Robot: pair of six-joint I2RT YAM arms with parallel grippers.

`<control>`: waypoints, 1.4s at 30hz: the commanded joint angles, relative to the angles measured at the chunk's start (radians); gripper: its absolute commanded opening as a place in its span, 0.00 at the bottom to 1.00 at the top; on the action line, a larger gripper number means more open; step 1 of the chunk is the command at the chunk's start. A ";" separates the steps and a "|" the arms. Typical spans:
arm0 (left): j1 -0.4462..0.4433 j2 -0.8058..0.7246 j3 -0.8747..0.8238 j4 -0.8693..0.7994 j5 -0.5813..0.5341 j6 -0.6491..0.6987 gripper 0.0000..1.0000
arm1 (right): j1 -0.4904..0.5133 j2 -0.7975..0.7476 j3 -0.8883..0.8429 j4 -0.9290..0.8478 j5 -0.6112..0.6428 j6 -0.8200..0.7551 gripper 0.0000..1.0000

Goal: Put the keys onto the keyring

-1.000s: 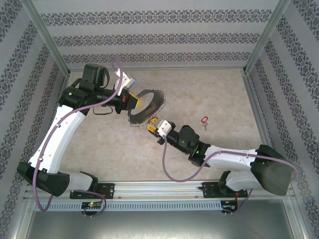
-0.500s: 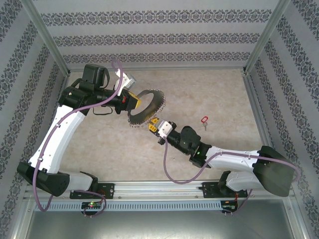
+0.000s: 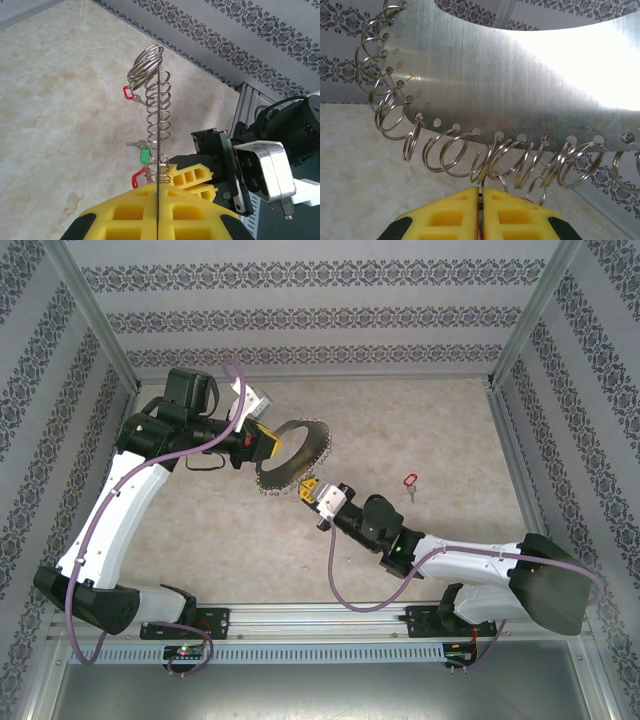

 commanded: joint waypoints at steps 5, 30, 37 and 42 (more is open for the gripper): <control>-0.012 -0.010 0.037 -0.011 0.027 0.024 0.05 | 0.014 -0.027 0.015 0.039 -0.004 -0.017 0.12; -0.013 -0.010 0.046 -0.020 0.023 0.031 0.05 | 0.039 0.007 0.014 0.031 0.027 -0.015 0.20; -0.012 -0.008 0.043 -0.020 0.024 0.029 0.06 | 0.041 -0.007 0.023 0.040 0.034 -0.025 0.18; -0.011 -0.009 0.042 -0.024 0.021 0.029 0.06 | 0.043 -0.018 0.031 0.044 0.034 -0.033 0.18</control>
